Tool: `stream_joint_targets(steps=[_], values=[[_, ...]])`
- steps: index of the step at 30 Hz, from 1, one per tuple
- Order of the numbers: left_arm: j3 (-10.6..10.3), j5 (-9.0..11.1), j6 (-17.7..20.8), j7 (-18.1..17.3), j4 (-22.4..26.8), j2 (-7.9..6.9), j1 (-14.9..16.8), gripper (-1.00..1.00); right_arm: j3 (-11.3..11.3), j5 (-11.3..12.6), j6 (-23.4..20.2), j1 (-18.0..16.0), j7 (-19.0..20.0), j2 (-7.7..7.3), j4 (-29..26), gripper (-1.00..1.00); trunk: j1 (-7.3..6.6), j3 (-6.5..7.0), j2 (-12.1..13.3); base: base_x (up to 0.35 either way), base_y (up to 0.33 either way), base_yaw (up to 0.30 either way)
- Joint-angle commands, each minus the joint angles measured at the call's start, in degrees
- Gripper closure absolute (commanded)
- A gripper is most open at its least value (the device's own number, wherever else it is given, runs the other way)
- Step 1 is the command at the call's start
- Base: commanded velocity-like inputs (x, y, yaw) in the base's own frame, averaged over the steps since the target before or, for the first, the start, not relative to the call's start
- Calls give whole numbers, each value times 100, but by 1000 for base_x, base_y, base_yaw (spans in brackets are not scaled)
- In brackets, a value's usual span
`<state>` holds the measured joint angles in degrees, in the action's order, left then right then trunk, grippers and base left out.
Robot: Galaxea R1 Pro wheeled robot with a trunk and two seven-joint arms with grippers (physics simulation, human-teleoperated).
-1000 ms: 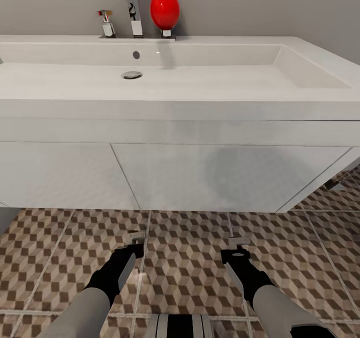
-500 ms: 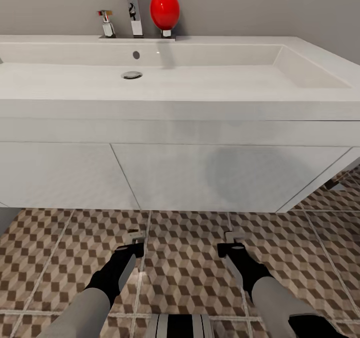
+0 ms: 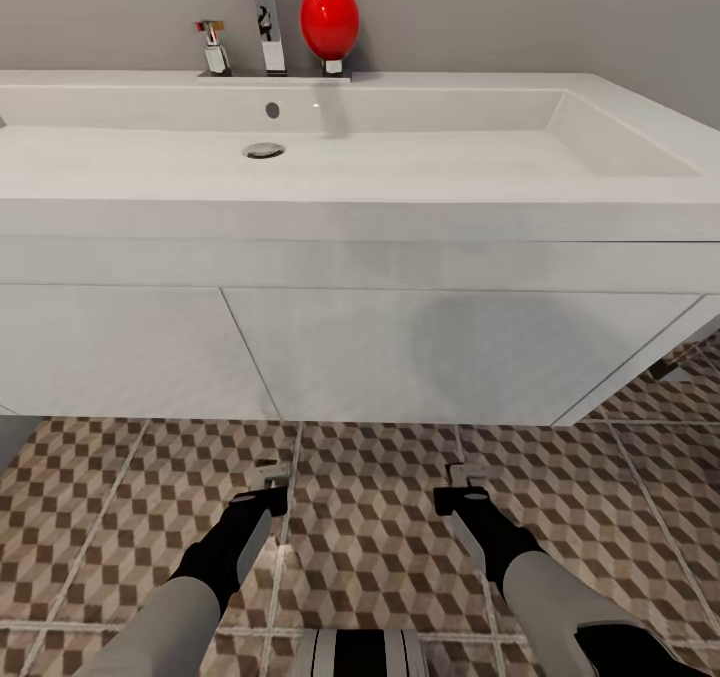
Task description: Take the four mousetraps from the cabinet in the bathroom and place them on the bathroom floor. Make sure all four end up on the same floor surface, and ensure that at least two of them are either under or directly next to the same bathroom sink.
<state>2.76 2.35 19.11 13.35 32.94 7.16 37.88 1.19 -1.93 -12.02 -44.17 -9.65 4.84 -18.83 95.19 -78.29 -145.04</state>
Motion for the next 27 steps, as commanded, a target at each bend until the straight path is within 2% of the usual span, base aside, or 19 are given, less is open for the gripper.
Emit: stream_joint_targets(steps=[1, 15, 27], values=[[16, 9, 31, 10, 11, 5, 0, 100, 11, -20, -34, -1, -20, 0, -7, 100, -1, -4, -2, 0, 0, 0], [14, 5, 31, 10, 31, 5, 0, 100, -2, -25, 14, -3, -20, -1, 13, 100, 35, -314, -20, 0, 0, 0], [6, 2, 23, 10, 86, 5, 0, 100, -4, -27, 59, -4, -20, 10, 13, 100, 35, -314, -20, 0, 0, 0]])
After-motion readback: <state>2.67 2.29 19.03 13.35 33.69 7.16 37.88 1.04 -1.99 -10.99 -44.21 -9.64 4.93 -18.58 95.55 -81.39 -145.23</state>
